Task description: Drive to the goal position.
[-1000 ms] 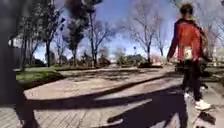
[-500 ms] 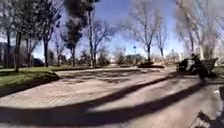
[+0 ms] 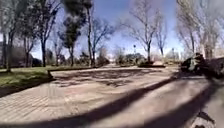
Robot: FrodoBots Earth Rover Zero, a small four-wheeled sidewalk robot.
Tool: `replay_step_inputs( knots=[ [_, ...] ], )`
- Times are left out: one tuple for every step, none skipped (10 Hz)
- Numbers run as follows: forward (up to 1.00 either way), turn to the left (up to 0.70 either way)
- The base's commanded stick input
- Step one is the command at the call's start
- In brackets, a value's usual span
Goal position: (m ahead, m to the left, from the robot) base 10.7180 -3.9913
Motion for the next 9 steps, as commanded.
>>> replay_step_inputs(
  knots=[
    [1.0, 0.0],
    [1.0, 0.0],
    [1.0, 0.0],
    [1.0, 0.0],
    [1.0, 0.0],
    [1.0, 0.0],
    [1.0, 0.0],
    [1.0, 0.0],
    [1.0, 0.0]
  ],
)
